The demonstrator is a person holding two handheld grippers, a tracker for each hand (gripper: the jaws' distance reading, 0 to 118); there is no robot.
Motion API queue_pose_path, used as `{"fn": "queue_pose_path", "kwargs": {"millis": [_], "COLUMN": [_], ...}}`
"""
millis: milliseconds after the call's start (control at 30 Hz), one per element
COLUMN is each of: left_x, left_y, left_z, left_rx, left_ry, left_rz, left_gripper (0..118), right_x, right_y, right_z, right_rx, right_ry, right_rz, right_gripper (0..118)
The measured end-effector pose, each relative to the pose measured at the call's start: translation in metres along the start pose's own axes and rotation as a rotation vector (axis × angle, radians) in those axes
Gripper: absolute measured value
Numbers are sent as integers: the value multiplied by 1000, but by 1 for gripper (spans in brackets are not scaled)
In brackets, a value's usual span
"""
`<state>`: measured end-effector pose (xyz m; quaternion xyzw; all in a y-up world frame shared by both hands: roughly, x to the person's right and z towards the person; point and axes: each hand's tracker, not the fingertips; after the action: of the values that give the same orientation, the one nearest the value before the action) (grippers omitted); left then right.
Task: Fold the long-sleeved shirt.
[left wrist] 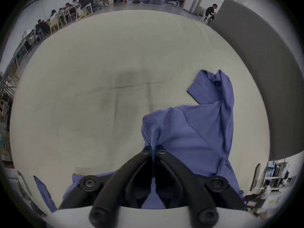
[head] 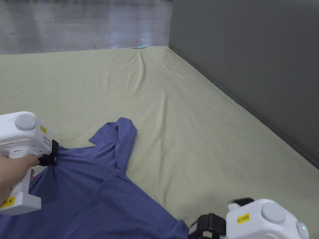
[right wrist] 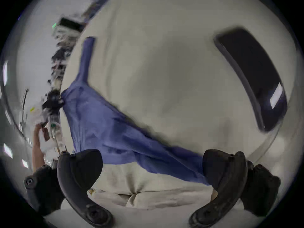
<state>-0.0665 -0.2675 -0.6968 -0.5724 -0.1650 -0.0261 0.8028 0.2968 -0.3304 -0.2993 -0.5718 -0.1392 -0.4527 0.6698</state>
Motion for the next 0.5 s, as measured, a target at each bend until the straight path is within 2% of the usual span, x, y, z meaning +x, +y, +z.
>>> {"fn": "queue_pose_path", "kwargs": {"millis": [67,100,133,167,200,233,267,300,333,367,400,467,500], "left_x": [0,2,4,6,7,8,8,5,4,3,1,-6,-9], "left_y": [2,2,1,0,-1,-1,-3,-1,-1,-1,0,3,6], "left_z": [4,3,3,7,8,8,10,14,16,19,23,40,53], "left_rx": [5,3,3,3,3,3,7,12,16,16,16,15,23], "left_ry": [2,3,7,12,16,16,16,11,6,2,-3,-20,-33], "left_rz": [-3,-7,-8,-10,-10,-11,-9,-1,7,12,14,25,40], "left_gripper": [0,0,0,0,0,0,0,0,0,0,0,0,0], "right_x": [9,11,5,-2,-11,-17,-22,-21,-22,-24,-30,-46,-57], "right_y": [-9,-15,-17,-19,-21,-23,-26,-28,-29,-31,-35,-41,-40], "right_z": [-3,-1,0,0,1,2,1,2,4,7,10,28,41], "right_rx": [-20,13,41,32,61,94,124,126,89,42,59,160,200], "right_ry": [12,20,7,-52,-138,-224,-308,-212,-80,-103,-151,-202,-217], "right_rz": [-22,3,49,95,152,208,271,329,336,336,393,557,606], "right_gripper": [117,116,109,92,57,29,11,8,7,7,7,6,6]}}
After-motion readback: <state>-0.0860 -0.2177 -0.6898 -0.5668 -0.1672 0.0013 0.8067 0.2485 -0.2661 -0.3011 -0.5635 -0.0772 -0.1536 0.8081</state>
